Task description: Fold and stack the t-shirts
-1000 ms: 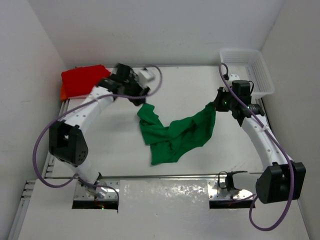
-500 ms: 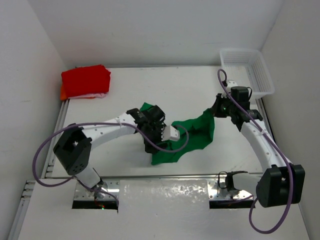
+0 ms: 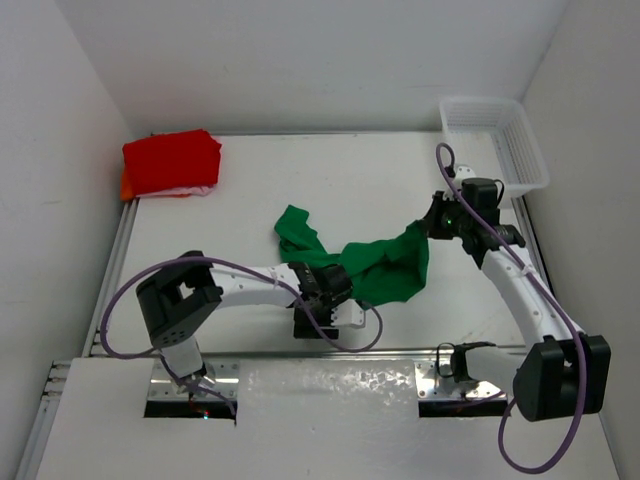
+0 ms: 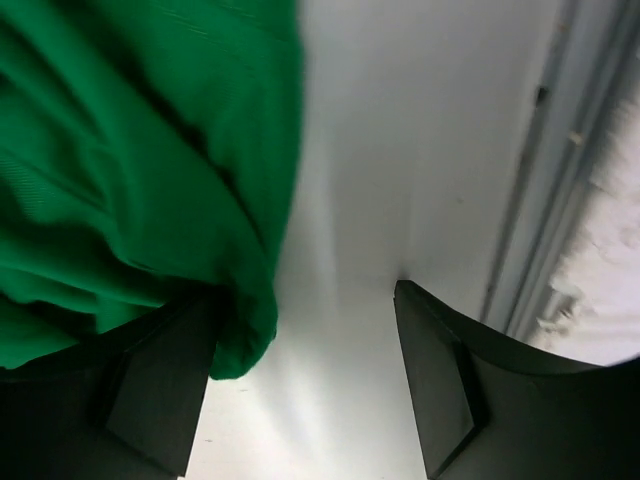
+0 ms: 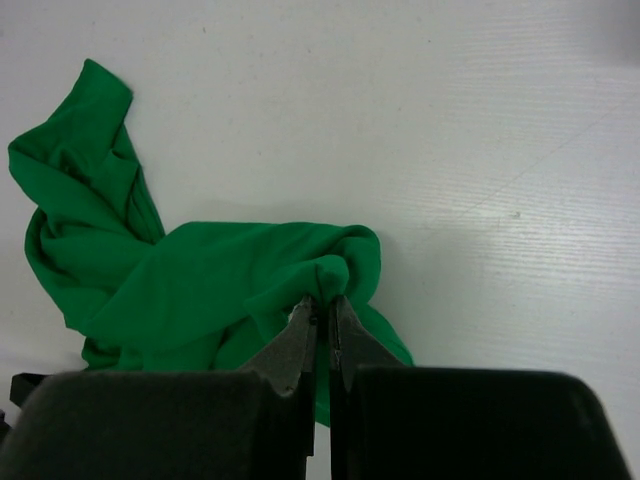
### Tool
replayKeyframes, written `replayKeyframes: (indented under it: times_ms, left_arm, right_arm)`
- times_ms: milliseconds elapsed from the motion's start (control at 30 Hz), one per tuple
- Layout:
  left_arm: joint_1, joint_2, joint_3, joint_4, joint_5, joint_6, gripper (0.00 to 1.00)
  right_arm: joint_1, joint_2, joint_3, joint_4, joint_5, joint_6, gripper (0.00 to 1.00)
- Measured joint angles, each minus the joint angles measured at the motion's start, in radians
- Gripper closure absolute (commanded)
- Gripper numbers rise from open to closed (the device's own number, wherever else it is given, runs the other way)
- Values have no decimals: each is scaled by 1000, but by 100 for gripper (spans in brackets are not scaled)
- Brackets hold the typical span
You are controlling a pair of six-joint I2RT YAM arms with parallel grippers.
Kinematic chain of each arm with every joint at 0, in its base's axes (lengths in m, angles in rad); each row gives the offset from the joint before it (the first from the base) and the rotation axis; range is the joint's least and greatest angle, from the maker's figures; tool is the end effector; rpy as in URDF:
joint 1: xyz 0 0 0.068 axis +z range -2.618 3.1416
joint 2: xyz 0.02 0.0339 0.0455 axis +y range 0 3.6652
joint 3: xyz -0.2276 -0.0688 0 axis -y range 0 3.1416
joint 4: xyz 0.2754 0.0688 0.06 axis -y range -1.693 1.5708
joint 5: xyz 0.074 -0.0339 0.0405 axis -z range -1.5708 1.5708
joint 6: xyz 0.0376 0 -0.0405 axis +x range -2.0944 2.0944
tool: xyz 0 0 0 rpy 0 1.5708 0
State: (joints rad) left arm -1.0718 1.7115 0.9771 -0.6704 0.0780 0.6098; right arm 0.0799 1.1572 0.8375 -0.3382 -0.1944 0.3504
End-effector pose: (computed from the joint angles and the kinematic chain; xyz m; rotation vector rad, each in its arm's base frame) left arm 0.1481 -0.2780 0.0889 2.2369 1.9888 -0.1707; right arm 0.2950 0.0309 0.2245 0.1966 2.2436 0.4501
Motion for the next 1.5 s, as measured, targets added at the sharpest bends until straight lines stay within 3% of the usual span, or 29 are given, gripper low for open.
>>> replayKeyframes:
  times_ms: [67,167,200,367,467,600,733,933,1000,1067,1133,1267,1500]
  left_arm:
    - [0,8,1,20,-26,-20,39]
    - [0,8,1,52,-66,-58,93]
    - [0,10,1,68,-85,-66,100]
    - [66,10,12,90,-117,-70,100]
    - [197,3,79,48,-98,-69,100]
    - [391,-40,278,-6,-71,-65,100]
    - [552,-74,548,-40,-58,-62,100]
    - [863,-40,981,77,-6,-154,100]
    - [953,-27,1073,122,1,-180,100]
    - [989,-24,1122,161,15,-191,100]
    - [983,-25,1151,180,47,-189,100]
    - [958,-32,1121,173,120,-159,100]
    - [955,-40,1029,25,152,-53,100]
  right_arm:
    - [0,-3,-7,0,0,2,100]
    - [0,-4,-13,0,0,3,100]
    - [0,-4,-13,0,0,5,100]
    - [-2,-3,-13,0,0,7,100]
    - [-12,14,-5,0,0,5,100]
    - [-46,123,107,-22,-10,-2,100]
    - [-95,299,420,-49,-35,1,100]
    - [-145,582,1108,-38,-75,63,100]
    - [-151,659,1321,-33,-89,85,100]
    - [-149,682,1413,9,-113,104,100]
    - [-148,651,1389,62,-130,114,100]
    - [-154,523,1168,129,-146,121,100]
    - [-155,421,960,133,-170,111,100]
